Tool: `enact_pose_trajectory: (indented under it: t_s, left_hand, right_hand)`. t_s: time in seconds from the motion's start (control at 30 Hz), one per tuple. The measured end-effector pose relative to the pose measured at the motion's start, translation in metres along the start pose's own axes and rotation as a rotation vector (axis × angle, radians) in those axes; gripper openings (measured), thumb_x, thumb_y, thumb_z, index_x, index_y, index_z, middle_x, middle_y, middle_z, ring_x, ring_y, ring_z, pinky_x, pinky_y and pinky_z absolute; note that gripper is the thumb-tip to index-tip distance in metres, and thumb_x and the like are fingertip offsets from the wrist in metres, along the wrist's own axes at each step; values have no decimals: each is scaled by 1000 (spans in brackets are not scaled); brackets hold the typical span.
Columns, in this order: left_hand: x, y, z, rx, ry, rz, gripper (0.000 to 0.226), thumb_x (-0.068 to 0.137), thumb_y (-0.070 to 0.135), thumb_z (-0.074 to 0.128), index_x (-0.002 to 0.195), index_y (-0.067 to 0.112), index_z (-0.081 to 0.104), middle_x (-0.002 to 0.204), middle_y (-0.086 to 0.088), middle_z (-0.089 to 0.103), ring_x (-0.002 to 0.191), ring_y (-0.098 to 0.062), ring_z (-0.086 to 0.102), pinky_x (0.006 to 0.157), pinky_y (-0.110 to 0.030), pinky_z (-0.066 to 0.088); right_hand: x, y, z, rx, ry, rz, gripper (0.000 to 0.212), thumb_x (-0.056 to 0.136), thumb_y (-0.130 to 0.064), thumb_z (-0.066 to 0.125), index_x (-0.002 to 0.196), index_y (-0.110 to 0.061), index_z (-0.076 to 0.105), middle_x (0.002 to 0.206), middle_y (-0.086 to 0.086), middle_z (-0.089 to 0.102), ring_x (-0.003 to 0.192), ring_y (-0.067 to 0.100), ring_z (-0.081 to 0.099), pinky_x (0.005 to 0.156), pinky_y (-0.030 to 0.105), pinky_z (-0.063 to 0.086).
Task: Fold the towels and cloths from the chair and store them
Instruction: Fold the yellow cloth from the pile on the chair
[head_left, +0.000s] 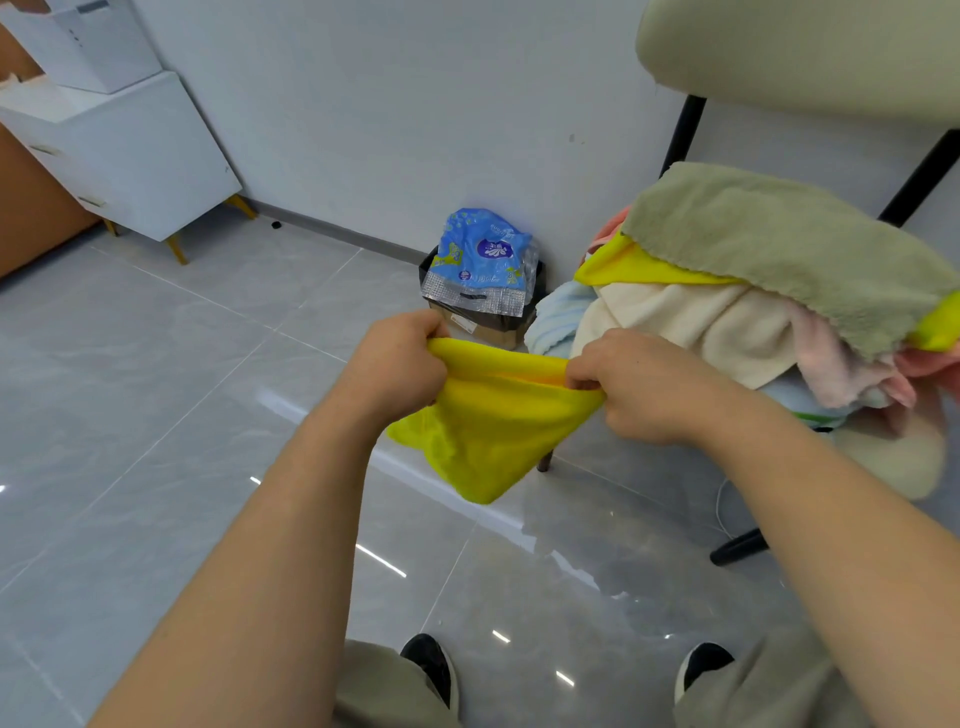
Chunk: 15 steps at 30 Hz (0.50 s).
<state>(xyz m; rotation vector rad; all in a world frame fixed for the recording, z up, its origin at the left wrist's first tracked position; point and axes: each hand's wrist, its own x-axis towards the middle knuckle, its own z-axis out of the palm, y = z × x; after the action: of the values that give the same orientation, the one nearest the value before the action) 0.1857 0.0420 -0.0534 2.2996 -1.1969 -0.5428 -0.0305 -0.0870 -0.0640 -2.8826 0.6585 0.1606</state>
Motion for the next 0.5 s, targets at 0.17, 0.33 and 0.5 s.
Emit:
enact_pose_trajectory:
  t_s: [0.17, 0.33, 0.5]
  left_hand:
    - [3, -4, 1, -39, 73, 9, 38, 71, -10, 49, 93, 17, 65, 84, -12, 69, 80, -31, 69, 71, -47, 59]
    - [-1, 0, 0, -316, 92, 10, 24, 86, -2, 62, 101, 17, 63, 97, -11, 67, 71, -23, 73, 64, -33, 62]
    - [-4, 4, 0, -431, 66, 34, 32, 85, -1, 70, 91, 23, 49, 97, -19, 68, 73, -28, 74, 64, -33, 58]
  right_hand:
    - [3, 0, 6, -95, 57, 10, 38, 90, -59, 51, 115, -34, 63, 101, -1, 62, 103, 23, 54, 83, 40, 45]
    - [7, -1, 5, -80, 129, 113, 43, 98, -63, 38, 107, -30, 63, 105, 4, 68, 101, 30, 62, 70, 36, 39]
    - [6, -2, 3, -46, 169, 186, 36, 104, -53, 33, 122, -32, 57, 114, 9, 66, 106, 35, 60, 69, 36, 37]
